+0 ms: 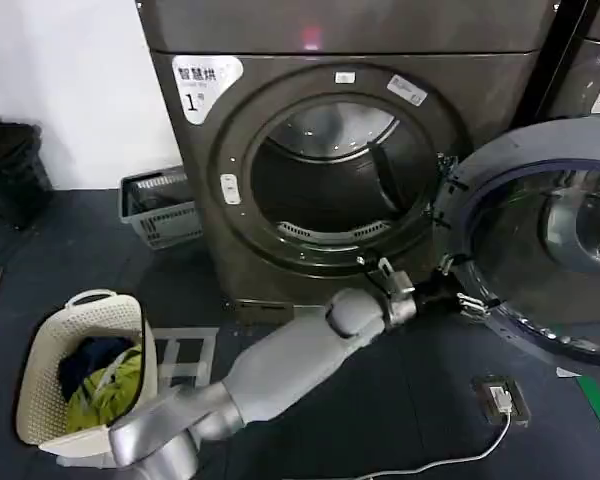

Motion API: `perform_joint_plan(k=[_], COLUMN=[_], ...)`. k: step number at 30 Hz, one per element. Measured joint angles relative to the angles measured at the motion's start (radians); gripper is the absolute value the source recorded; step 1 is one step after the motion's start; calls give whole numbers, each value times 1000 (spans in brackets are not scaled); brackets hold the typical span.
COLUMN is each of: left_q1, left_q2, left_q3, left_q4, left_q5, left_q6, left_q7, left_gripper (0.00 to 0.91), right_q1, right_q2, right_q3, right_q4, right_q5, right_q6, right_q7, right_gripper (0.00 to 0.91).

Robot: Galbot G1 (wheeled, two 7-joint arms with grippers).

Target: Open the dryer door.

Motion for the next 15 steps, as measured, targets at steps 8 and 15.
perform_joint_plan(k=[8, 15], left_q1=[9, 11], left_q2=[0, 0], left_q3=[-5, -35], left_q4=[-51, -110], left_q5=[-12, -19], left_q6=[-137, -274], left_q7=[-25, -34], left_gripper=[907, 907], right_q1=[4, 7], right_q2=[-12, -24], right_q3=[-6, -15], right_q4=[0, 0], right_q5=[-2, -7], right_q6=[6, 9], right_q7=[-7, -9], right_gripper=[907, 907])
